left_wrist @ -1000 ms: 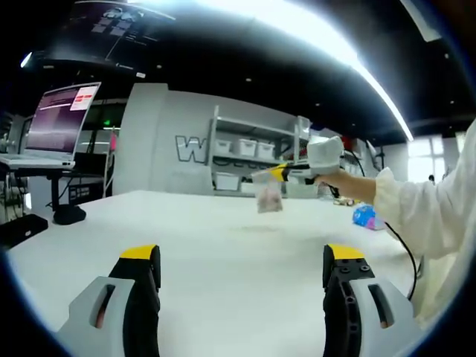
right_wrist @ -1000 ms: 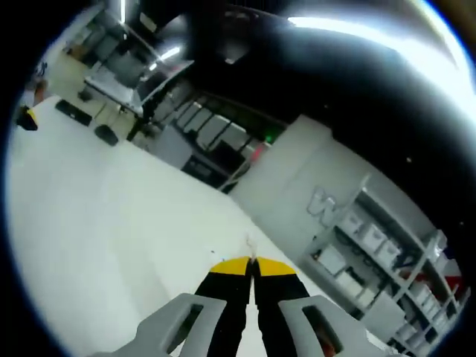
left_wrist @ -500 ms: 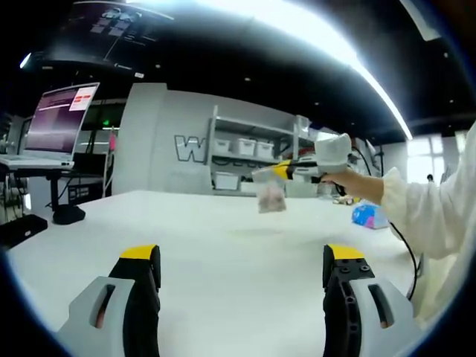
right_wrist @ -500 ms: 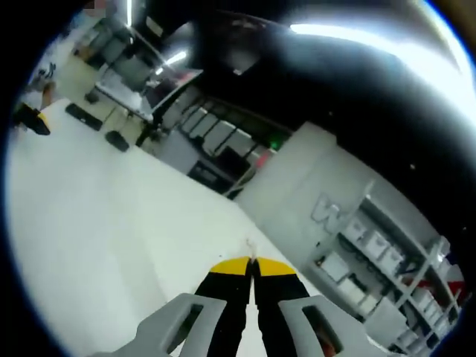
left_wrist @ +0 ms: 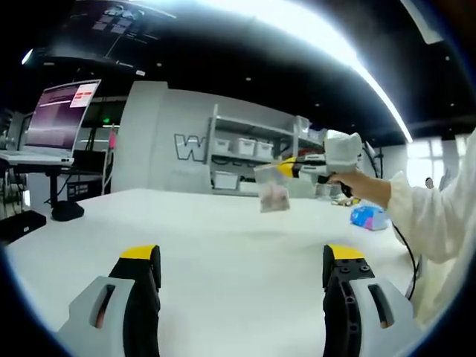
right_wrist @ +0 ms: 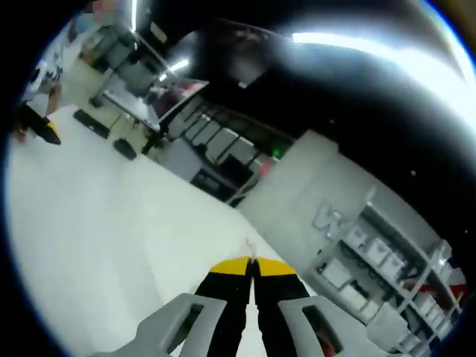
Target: Open the resealable bag by pulling the two sides of the seal apart until the entire bag opening is separated and visibly accessible.
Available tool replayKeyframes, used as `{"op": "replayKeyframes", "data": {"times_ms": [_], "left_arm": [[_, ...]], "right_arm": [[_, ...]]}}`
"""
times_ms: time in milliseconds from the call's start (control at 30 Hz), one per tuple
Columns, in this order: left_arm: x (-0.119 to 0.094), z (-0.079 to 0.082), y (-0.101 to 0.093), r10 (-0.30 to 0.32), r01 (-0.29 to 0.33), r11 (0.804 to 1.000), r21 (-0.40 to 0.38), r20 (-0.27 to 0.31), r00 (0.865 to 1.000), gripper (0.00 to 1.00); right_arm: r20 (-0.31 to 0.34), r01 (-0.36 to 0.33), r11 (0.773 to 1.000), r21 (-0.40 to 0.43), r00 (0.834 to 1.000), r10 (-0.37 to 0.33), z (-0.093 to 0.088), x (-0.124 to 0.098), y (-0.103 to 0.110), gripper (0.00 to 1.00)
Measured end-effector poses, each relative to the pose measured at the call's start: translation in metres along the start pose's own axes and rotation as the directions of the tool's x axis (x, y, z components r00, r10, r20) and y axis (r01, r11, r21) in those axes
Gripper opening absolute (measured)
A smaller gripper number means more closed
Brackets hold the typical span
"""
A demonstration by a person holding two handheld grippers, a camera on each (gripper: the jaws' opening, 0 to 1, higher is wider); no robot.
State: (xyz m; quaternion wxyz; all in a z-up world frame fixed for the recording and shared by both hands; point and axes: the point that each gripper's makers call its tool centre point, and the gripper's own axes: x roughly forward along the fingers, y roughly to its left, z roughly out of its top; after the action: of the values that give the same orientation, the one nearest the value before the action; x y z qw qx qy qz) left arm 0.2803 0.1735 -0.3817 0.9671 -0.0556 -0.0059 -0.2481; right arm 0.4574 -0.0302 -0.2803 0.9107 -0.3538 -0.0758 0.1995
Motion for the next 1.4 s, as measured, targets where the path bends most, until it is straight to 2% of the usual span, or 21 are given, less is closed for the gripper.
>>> {"op": "replayKeyframes", "data": {"times_ms": [433,1400], "left_arm": [[0.000,-0.004,-0.003,0.000,0.000,1.000,0.007,-0.010,1.000,0.89],[0.000,-0.001,-0.006,-0.009,0.009,1.000,0.019,-0.012,1.000,0.89]], "right_arm": [[0.014,-0.018,1.000,-0.002,1.000,0.018,0.003,-0.012,0.006,0.00],[0.079,-0.054,0.998,-0.040,0.995,0.057,0.031,-0.045,0.020,0.00]]}}
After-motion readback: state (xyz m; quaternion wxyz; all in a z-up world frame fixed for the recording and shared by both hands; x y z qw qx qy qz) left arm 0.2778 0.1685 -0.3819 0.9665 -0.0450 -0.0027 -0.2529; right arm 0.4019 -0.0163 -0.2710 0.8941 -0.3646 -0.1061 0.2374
